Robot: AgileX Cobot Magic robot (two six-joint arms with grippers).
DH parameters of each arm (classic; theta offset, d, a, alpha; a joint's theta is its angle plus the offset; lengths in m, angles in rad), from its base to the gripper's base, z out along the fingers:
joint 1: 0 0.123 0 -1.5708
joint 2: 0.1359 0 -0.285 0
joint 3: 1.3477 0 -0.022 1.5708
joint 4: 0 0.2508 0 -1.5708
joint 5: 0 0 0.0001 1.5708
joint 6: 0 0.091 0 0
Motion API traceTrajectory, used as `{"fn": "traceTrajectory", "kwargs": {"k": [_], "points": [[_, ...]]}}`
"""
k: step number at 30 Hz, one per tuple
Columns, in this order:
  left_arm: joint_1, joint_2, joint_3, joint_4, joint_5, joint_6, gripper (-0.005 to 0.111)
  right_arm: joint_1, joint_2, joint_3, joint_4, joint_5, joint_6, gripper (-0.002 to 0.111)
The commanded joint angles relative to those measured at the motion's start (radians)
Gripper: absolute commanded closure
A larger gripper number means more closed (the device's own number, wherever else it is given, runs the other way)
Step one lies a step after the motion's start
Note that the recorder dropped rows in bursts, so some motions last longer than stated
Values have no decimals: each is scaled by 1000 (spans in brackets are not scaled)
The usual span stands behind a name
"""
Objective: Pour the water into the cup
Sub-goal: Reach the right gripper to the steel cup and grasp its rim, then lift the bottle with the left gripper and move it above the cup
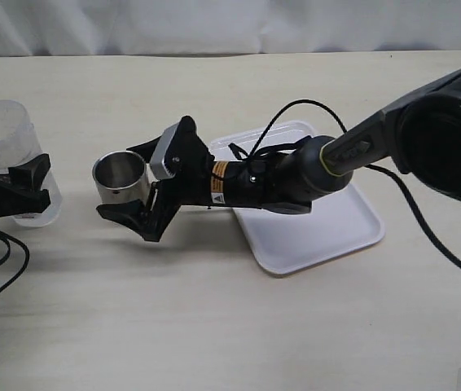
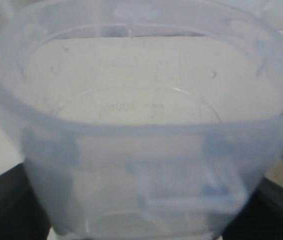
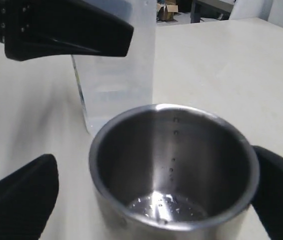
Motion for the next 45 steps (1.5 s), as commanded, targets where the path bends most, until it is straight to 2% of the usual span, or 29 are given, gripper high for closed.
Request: {"fn": "traceTrajectory", "kwargs": {"k": [1,10,22,27,31,37,42,45], "points": [[-8,3,-4,8,-11,-10,107,29,16,-32,8,55,0,15],[-8,3,-4,8,-11,-10,107,33,48,-95,12,131,0,15],[-8,3,-4,8,-11,-12,107,33,50,-95,12,131,0,17],[-8,3,-4,8,-11,-12,107,33,50,-95,12,129,0,35],[-8,3,-4,12,-11,-14,107,33,50,-95,12,129,0,57],[-8,3,-46,113,-11,-14,107,28,40,-95,12,129,0,101],[-8,3,-94,183,76,-64,107,28,24,-94,12,129,25,104],[-8,3,-97,183,66,-64,107,16,6,-89,8,129,35,104]]}}
